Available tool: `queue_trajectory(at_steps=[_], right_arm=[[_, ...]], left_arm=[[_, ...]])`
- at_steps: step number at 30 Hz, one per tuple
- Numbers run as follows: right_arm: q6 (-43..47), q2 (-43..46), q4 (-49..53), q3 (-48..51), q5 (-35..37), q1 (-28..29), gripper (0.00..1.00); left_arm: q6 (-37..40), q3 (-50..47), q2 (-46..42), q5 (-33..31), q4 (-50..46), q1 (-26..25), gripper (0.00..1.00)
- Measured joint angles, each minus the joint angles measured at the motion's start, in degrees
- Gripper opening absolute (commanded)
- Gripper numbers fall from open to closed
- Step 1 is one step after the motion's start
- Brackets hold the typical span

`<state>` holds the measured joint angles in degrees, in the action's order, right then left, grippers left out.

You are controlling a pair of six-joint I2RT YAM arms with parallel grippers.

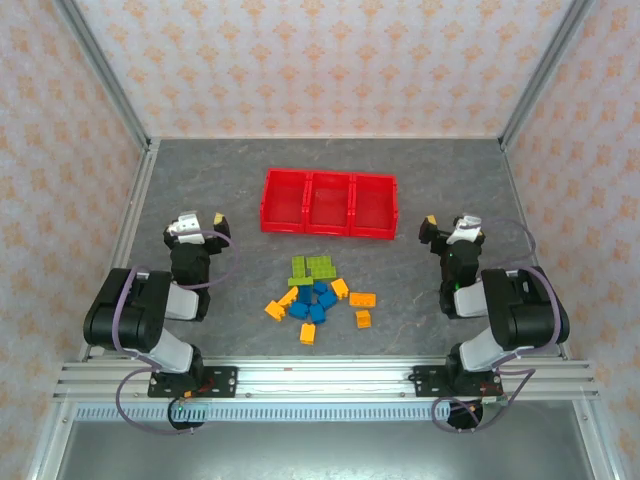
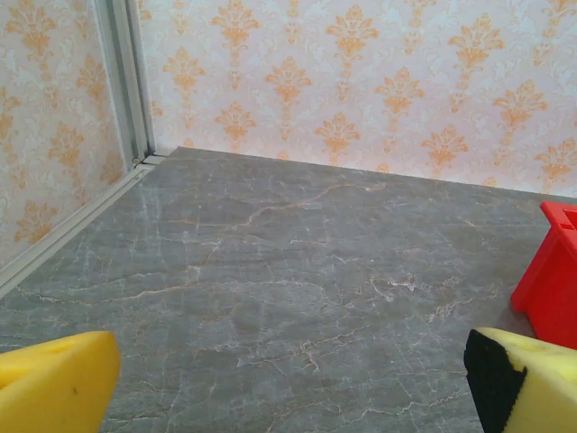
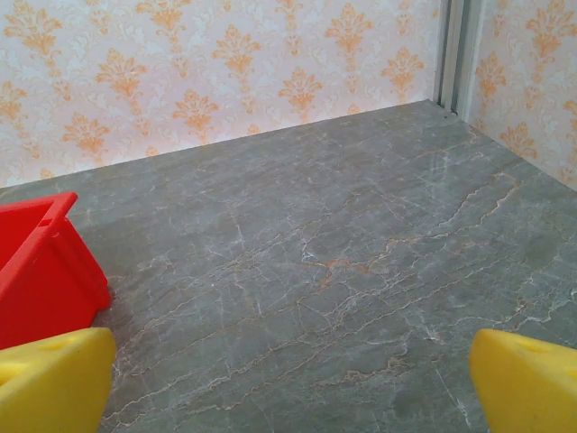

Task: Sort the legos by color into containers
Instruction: Pick up the lego from the bottom-center of the table.

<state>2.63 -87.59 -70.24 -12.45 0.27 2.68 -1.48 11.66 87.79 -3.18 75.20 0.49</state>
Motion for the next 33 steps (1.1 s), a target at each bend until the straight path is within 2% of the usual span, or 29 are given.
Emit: queue_trajectory(at_steps=[33], right_arm=[[0.0, 0.0, 0.0, 0.0, -0.7, -0.5, 1.00]], left_arm=[[0.0, 0.0, 0.0, 0.0, 0.0, 0.0, 0.99]])
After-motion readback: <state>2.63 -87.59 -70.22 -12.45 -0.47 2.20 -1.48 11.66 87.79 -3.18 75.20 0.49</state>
